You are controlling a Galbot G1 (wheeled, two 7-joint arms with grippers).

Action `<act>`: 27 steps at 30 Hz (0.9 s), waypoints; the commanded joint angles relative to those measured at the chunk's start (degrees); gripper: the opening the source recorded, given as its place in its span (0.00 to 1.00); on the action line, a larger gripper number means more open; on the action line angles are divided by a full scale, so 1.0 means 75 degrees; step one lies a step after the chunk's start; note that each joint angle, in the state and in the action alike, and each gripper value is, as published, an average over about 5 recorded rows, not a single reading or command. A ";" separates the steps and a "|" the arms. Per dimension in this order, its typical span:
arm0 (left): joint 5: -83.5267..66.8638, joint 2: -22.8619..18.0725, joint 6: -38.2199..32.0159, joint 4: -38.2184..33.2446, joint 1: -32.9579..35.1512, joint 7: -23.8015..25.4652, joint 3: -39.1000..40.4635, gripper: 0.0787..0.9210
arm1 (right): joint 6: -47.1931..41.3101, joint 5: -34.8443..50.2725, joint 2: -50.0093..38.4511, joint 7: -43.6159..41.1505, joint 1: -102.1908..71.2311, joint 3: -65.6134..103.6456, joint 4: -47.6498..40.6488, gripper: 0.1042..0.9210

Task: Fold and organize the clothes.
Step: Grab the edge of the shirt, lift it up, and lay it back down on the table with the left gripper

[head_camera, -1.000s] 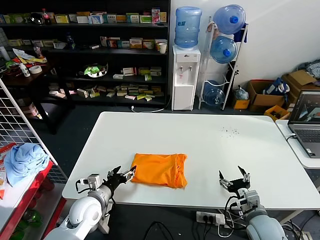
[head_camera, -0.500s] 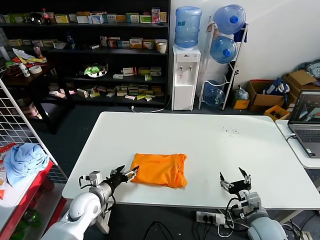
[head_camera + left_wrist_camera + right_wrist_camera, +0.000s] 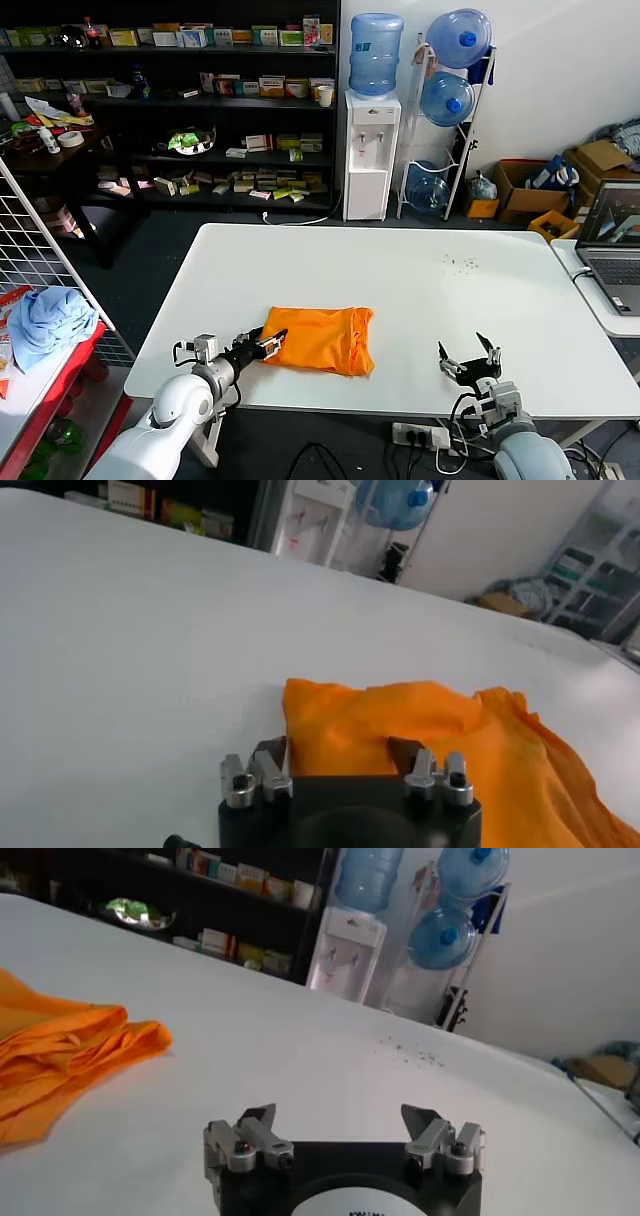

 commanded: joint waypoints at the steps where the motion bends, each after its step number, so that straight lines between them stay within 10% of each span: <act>1: 0.0156 -0.0044 0.0110 0.0191 -0.0149 0.0149 0.0178 0.66 | -0.0022 0.0021 -0.0010 0.0010 0.0013 -0.0013 0.0024 0.88; 18: 0.0244 0.0202 -0.0025 -0.0421 0.0168 -0.0184 -0.0014 0.09 | -0.0067 0.0039 -0.0019 0.0017 0.0056 -0.0064 0.0111 0.88; 27: 0.0245 0.0665 0.0085 -0.0916 0.0673 -0.0839 -0.0862 0.06 | -0.0127 0.0076 -0.0011 0.0023 0.0190 -0.0169 0.0173 0.88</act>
